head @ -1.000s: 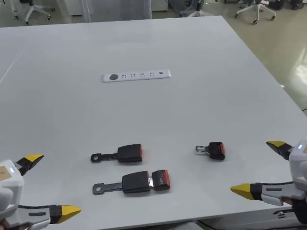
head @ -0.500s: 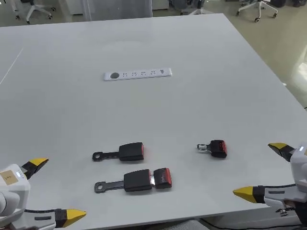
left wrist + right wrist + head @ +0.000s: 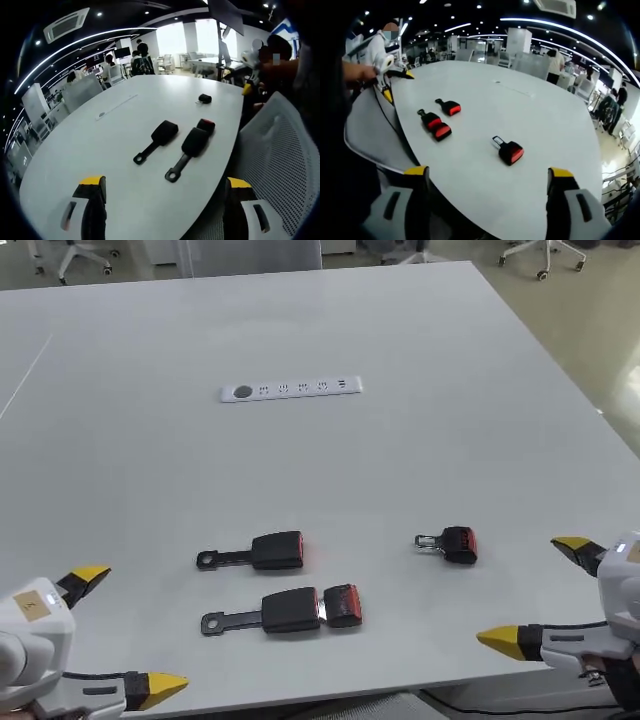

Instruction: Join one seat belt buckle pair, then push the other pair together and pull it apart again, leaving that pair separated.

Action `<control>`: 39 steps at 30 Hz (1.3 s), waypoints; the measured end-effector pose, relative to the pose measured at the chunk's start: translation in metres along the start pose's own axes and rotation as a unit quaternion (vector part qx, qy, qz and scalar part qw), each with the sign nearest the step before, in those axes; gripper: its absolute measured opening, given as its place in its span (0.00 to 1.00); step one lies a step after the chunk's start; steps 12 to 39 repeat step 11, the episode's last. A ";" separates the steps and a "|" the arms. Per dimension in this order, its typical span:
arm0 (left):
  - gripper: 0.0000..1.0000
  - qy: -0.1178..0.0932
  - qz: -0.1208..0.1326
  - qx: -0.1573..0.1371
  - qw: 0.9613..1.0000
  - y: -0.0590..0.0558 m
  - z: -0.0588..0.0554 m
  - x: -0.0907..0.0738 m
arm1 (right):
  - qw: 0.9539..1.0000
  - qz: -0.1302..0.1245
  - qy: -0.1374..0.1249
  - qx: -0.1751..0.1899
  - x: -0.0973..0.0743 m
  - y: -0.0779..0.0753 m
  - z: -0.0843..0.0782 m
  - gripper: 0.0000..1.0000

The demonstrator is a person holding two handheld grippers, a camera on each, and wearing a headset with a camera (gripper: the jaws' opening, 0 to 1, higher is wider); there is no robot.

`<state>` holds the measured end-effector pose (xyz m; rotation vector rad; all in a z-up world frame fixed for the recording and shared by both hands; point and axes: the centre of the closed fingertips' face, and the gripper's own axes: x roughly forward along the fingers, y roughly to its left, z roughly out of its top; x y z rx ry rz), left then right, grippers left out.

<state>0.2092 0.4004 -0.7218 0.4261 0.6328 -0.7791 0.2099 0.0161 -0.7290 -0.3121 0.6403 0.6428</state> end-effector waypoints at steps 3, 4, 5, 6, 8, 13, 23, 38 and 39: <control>1.00 0.001 -0.002 0.001 1.000 -0.001 0.000 0.001 | 1.000 -0.002 0.000 0.002 0.000 -0.003 0.001 0.99; 1.00 0.001 -0.002 0.002 1.000 -0.001 0.001 0.001 | 1.000 -0.002 -0.001 0.002 0.000 -0.004 0.001 0.99; 1.00 0.001 -0.002 0.002 1.000 -0.001 0.001 0.001 | 1.000 -0.002 0.000 0.001 0.000 -0.005 0.000 0.99; 1.00 0.001 -0.002 0.002 1.000 -0.001 0.002 0.001 | 1.000 -0.003 0.000 0.001 0.000 -0.006 0.000 0.99; 1.00 0.000 -0.002 0.003 1.000 0.000 0.003 0.002 | 1.000 -0.003 0.001 0.002 0.000 -0.007 0.000 0.99; 1.00 -0.001 -0.003 0.003 1.000 0.000 0.004 0.002 | 1.000 -0.004 0.003 0.001 0.000 -0.008 -0.001 0.99; 1.00 -0.001 -0.003 0.003 1.000 0.000 0.004 0.002 | 1.000 -0.004 0.003 0.001 0.000 -0.008 -0.001 0.99; 1.00 -0.001 -0.003 0.003 1.000 0.000 0.004 0.002 | 1.000 -0.004 0.003 0.001 0.000 -0.008 -0.001 0.99; 1.00 -0.001 -0.003 0.003 1.000 0.000 0.004 0.002 | 1.000 -0.004 0.003 0.001 0.000 -0.008 -0.001 0.99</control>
